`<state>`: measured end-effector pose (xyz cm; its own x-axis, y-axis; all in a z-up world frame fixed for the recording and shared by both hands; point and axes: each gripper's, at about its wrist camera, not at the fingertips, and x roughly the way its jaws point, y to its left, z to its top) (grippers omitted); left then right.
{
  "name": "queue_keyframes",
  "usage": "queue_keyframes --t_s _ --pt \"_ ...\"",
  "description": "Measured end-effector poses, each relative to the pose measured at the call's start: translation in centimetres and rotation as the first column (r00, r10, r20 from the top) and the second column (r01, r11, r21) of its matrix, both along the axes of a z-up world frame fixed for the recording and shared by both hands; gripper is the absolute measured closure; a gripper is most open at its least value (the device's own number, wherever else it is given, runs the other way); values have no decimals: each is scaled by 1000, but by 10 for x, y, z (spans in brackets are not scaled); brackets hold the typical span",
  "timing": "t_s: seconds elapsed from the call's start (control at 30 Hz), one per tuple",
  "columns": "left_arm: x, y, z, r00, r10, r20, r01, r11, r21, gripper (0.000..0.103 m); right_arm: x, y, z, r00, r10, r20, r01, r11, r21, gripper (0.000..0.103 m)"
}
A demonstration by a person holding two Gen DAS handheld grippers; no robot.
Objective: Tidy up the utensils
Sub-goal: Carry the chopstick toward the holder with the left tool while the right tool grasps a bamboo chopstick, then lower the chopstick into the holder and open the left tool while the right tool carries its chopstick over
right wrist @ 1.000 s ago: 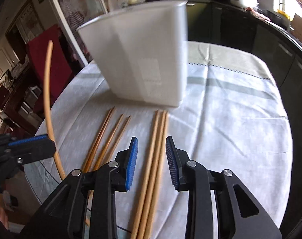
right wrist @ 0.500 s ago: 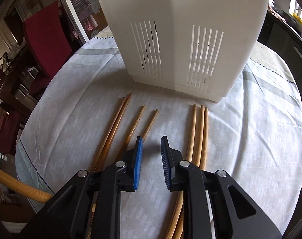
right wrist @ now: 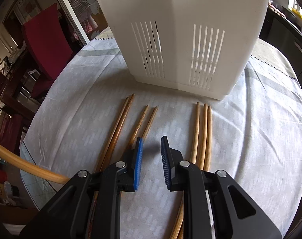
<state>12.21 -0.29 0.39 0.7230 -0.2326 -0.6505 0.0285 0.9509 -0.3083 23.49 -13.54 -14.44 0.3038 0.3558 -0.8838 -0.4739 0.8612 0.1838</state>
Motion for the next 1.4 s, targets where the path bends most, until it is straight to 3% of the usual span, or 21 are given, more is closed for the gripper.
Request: queue_keyframes --t_s 0.5,0.7,0.73,0.8,0.87,1.07,1.4 --pt "-3 10 1 1000 17 -4 -17 1000 21 96 -5 14 -3 999 28 -21 -29 998 -55 86" --pt "-1 11 -2 1000 13 -11 -12 999 34 96 -8 21 -1 999 52 -13 -53 994 -94 77" --pt "-1 11 -2 1000 14 -10 -13 999 37 96 -8 23 -1 998 56 -4 -56 993 -102 78" --pt "-1 11 -1 1000 14 -9 -14 999 42 96 -7 26 -2 998 58 22 -55 991 -122 92" --pt "-2 11 -2 1000 12 -10 -11 999 45 96 -4 19 -2 999 43 5 -42 995 -86 97" --pt "1 10 -3 1000 7 -12 -7 998 65 96 -7 -7 14 999 9 -30 -7 997 80 97" --pt "5 4 1 1000 -8 -7 8 995 100 96 -45 -65 102 984 -53 168 1 955 296 97"
